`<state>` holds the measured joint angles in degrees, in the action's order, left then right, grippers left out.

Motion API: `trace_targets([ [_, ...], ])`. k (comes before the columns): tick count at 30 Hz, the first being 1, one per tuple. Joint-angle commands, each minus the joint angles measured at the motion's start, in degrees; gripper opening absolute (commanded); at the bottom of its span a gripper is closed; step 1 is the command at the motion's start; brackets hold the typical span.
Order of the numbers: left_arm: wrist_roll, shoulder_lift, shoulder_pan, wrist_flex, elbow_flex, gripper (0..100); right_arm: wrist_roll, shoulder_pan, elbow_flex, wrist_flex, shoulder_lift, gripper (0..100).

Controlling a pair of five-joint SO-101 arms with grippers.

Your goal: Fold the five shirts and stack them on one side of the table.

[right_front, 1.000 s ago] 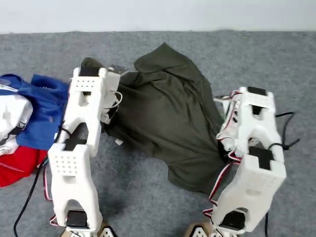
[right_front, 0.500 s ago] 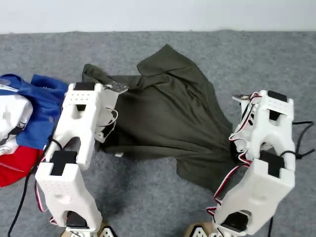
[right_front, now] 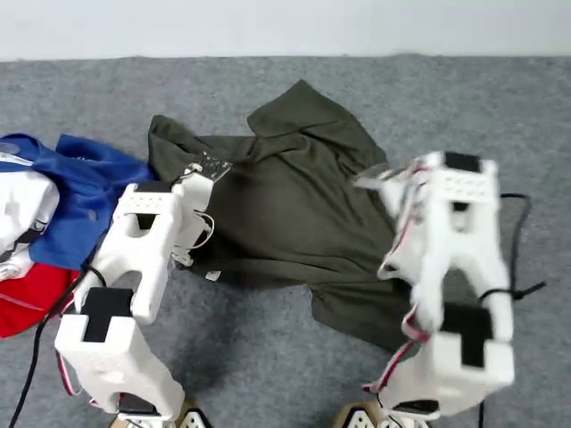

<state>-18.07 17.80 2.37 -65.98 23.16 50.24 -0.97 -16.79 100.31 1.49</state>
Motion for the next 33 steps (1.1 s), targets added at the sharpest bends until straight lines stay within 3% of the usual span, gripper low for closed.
trace_targets([
  [1,-0.26,0.26,0.35,0.88,2.51,1,4.84,7.52,-13.63,1.98,-12.79,30.5],
  [7,-0.26,0.26,0.35,0.88,2.51,1,9.85,11.03,-29.89,1.80,-29.23,29.0],
  [11,-0.26,0.26,0.35,0.88,2.51,1,14.77,5.93,-34.99,-4.62,-35.30,29.0],
  [14,-0.26,0.26,0.26,0.88,2.51,1,16.35,1.80,-38.42,-9.36,-34.42,28.9],
  [19,-0.26,0.35,0.26,0.88,2.59,1,18.99,1.10,-41.93,-12.70,-27.56,28.9],
  [26,-0.26,0.35,0.26,0.70,2.59,1,19.16,1.01,-42.02,-28.88,-15.16,28.5],
  [29,-0.26,0.35,0.26,0.70,2.59,1,19.25,1.01,-41.32,-33.27,-10.77,22.1],
  [33,-0.26,0.35,0.26,0.70,2.59,1,19.25,1.01,-37.01,-29.58,-8.48,6.5],
])
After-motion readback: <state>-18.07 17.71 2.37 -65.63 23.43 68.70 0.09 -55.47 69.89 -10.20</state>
